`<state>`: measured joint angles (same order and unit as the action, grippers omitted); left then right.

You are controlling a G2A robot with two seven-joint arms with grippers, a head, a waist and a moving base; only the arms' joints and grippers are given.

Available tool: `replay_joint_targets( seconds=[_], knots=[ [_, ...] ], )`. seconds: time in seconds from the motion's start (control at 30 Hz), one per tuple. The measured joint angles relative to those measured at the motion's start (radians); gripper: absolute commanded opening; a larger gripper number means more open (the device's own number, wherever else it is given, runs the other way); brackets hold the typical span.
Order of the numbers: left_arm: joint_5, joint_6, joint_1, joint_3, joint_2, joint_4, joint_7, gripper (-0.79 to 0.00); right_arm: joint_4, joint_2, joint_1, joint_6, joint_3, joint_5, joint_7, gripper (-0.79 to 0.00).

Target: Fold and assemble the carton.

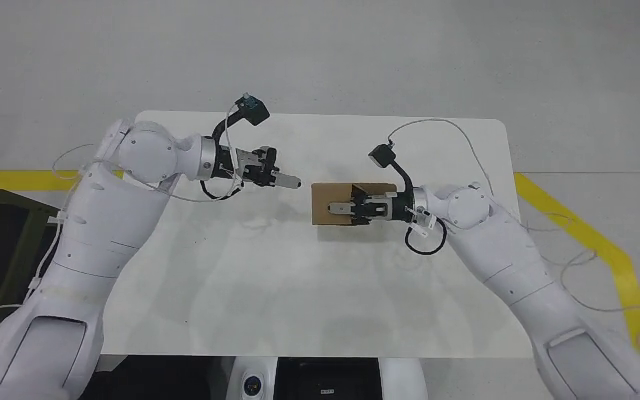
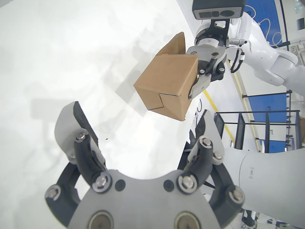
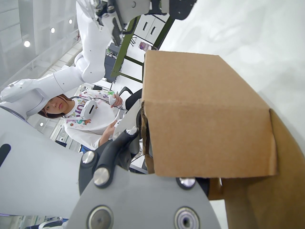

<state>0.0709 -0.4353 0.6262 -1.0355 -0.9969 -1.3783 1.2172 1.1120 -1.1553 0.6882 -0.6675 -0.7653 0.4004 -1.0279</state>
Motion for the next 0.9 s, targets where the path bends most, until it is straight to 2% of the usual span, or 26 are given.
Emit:
replay_joint_targets(
  seconds=[0.03,0.1,0.17,0.23,0.27,0.3,0.6,0.9],
  knots=[
    [0.019,-0.005,0.010,-0.013,0.006,-0.021,-0.004,0.000,-0.010,-0.008,-0.001,0.005,0.011,0.009,0.011,-0.785],
    [0.049,-0.011,0.025,-0.035,0.014,-0.053,-0.011,0.000,-0.028,-0.020,-0.004,0.011,0.028,0.020,0.027,-0.659],
    [0.083,-0.016,0.046,-0.062,0.024,-0.090,-0.019,0.000,-0.056,-0.034,-0.012,0.019,0.046,0.027,0.042,-0.591],
    [0.113,-0.020,0.068,-0.088,0.035,-0.123,-0.021,0.000,-0.086,-0.047,-0.022,0.023,0.062,0.027,0.050,-0.394],
    [0.125,-0.020,0.078,-0.099,0.038,-0.135,-0.022,0.000,-0.098,-0.052,-0.027,0.024,0.068,0.023,0.051,-0.111],
    [0.135,-0.020,0.087,-0.108,0.042,-0.146,-0.022,0.000,-0.111,-0.057,-0.032,0.025,0.074,0.019,0.052,0.000],
    [0.142,-0.022,0.151,-0.158,0.064,-0.194,-0.020,0.000,-0.189,-0.085,-0.073,0.016,0.095,-0.038,0.043,0.000],
    [0.172,-0.058,0.159,-0.158,0.077,-0.203,0.021,0.000,-0.152,-0.068,-0.058,0.014,0.052,-0.092,0.021,0.000]
  ],
)
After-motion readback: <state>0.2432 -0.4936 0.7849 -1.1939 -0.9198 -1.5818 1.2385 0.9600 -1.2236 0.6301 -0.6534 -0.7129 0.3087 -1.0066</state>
